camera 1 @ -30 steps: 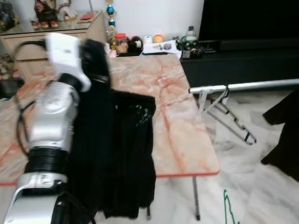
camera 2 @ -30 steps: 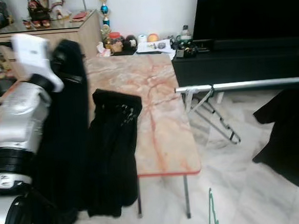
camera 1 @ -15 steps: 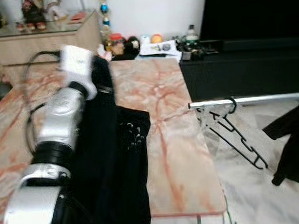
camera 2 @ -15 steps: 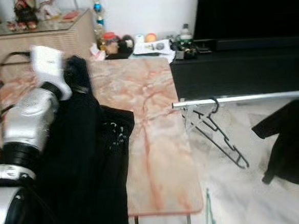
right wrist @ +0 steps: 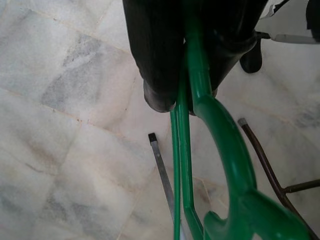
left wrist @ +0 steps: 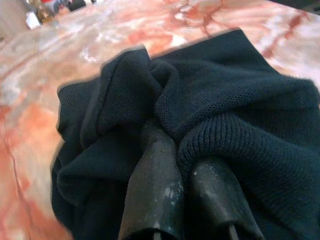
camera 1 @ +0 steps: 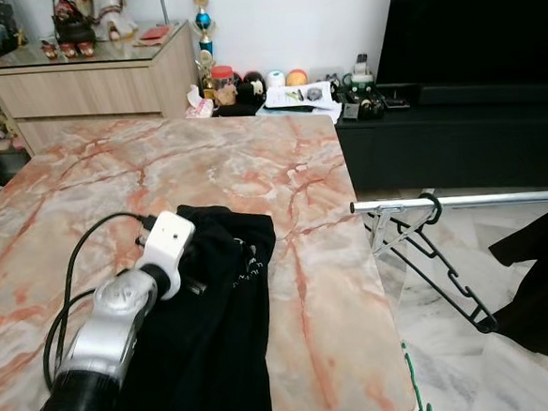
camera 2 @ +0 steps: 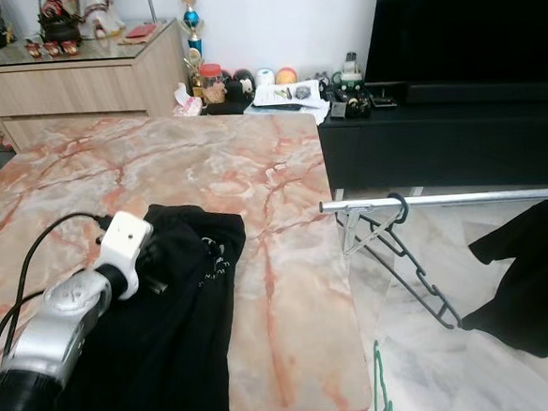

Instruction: Hang hanger

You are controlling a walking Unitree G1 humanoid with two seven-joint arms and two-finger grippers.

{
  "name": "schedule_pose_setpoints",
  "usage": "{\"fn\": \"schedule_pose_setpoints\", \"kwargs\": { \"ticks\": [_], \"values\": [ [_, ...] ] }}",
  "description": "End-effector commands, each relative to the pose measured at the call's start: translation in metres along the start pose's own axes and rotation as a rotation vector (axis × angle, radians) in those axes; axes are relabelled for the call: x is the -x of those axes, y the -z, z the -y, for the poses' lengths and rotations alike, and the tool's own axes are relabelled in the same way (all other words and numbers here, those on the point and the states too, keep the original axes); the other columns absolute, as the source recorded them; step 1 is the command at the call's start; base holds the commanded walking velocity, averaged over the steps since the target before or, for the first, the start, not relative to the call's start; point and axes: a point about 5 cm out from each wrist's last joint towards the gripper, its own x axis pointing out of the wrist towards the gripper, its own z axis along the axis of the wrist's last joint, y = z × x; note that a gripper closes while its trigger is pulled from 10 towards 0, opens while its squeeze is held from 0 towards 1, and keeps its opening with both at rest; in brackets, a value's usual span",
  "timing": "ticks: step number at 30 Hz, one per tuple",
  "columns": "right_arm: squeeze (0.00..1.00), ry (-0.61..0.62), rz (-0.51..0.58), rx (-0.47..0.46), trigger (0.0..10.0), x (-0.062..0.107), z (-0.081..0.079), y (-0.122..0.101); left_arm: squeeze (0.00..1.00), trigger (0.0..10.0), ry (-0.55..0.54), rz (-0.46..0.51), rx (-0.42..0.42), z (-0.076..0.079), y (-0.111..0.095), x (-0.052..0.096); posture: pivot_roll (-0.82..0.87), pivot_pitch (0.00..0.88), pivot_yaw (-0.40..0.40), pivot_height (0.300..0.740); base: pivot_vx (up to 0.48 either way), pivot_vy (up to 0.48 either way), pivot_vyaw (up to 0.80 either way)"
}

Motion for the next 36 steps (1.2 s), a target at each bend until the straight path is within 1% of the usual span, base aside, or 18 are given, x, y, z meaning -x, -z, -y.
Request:
{"fn": "schedule_pose_setpoints", "kwargs": {
  "ticks": [1,2,3,8,9,10,14,17,19,20,23,26,28,29,30,31,34,36],
  "values": [
    [0.0,-0.006,-0.008,0.006,10.0,0.0,-0.001,0.001,0.67,10.0,-0.036,0.016,0.011,-0.003,-0.003,0.007,0.16,0.0,0.003,0.74,0.0,0.0,0.0],
    [0.0,-0.006,-0.01,0.007,10.0,0.0,0.0,0.001,0.72,10.0,-0.043,0.015,0.002,-0.003,-0.003,0.009,0.16,0.0,0.003,0.74,0.0,0.0,0.0],
    [0.0,-0.006,-0.012,0.007,10.0,0.0,0.0,0.002,0.81,10.0,-0.043,0.014,-0.004,-0.002,-0.002,0.011,0.16,0.0,0.002,0.74,0.0,0.0,0.0],
    [0.0,-0.009,-0.028,0.015,10.0,0.001,-0.005,0.007,0.89,10.0,-0.037,0.032,-0.035,0.001,-0.004,0.026,0.16,0.0,0.003,0.74,0.0,0.0,0.0],
    [0.0,-0.01,-0.03,0.017,10.0,0.001,-0.006,0.008,0.92,10.0,-0.036,0.037,-0.046,0.002,-0.005,0.028,0.16,0.0,0.003,0.74,0.0,0.0,0.0],
    [0.0,-0.012,-0.034,0.019,10.0,0.001,-0.008,0.01,1.0,10.0,-0.022,0.052,-0.042,0.003,-0.008,0.032,0.16,0.0,0.002,0.74,0.0,0.0,0.0],
    [0.0,-0.015,-0.042,0.022,10.0,0.001,-0.011,0.013,1.0,10.0,0.021,0.055,-0.066,0.005,-0.01,0.041,0.16,0.0,0.003,0.74,0.0,0.0,0.0],
    [0.0,-0.019,-0.049,0.028,10.0,0.002,-0.014,0.016,1.0,10.0,0.06,0.02,-0.145,0.002,-0.005,0.051,0.16,0.0,0.004,0.74,0.0,0.0,0.0],
    [0.0,-0.019,-0.052,0.029,10.0,0.002,-0.014,0.017,1.0,10.0,0.082,0.002,-0.15,0.001,-0.003,0.058,0.16,0.0,0.007,0.74,0.0,0.0,0.0],
    [0.0,-0.02,-0.053,0.029,10.0,0.002,-0.014,0.018,1.0,10.0,0.114,-0.008,-0.154,0.0,-0.003,0.065,0.16,0.0,0.007,0.74,0.0,0.0,0.0],
    [0.0,-0.019,-0.053,0.029,10.0,0.002,-0.014,0.018,1.0,10.0,0.131,-0.008,-0.147,-0.003,-0.005,0.072,0.16,0.0,0.007,0.74,0.0,0.0,0.0],
    [0.0,-0.015,-0.051,0.029,10.0,0.002,-0.011,0.017,1.0,10.0,0.079,0.018,-0.111,-0.012,-0.009,0.079,0.16,0.0,0.011,0.74,0.0,0.0,0.0],
    [0.0,-0.011,-0.046,0.029,10.0,0.002,-0.007,0.015,0.98,10.0,-0.099,0.08,-0.053,-0.03,-0.015,0.079,0.16,0.0,0.01,0.74,0.0,0.0,0.0],
    [0.0,-0.007,-0.042,0.03,10.0,0.002,-0.004,0.013,0.0,10.0,-0.351,0.137,0.041,-0.05,-0.018,0.08,0.16,0.0,0.01,0.74,0.0,0.0,0.0],
    [0.0,-0.005,-0.041,0.03,10.0,0.002,-0.002,0.012,0.0,10.0,-0.448,0.156,0.105,-0.056,-0.017,0.082,0.16,0.0,0.01,0.74,0.0,0.0,0.0],
    [0.0,-0.004,-0.04,0.03,10.0,0.002,-0.001,0.012,0.0,10.0,-0.459,0.161,0.118,-0.056,-0.017,0.083,0.16,0.0,0.01,0.74,0.0,0.0,0.0],
    [0.0,-0.003,-0.038,0.031,10.0,0.002,0.001,0.011,0.0,10.0,-0.433,0.183,0.127,-0.045,-0.016,0.082,0.15,0.0,0.008,0.74,0.0,0.0,0.0],
    [0.0,-0.001,-0.037,0.033,10.0,0.002,0.002,0.01,0.0,10.0,-0.393,0.164,0.122,-0.036,-0.013,0.079,0.15,0.0,0.008,0.74,0.0,0.0,0.0]
  ]
}}
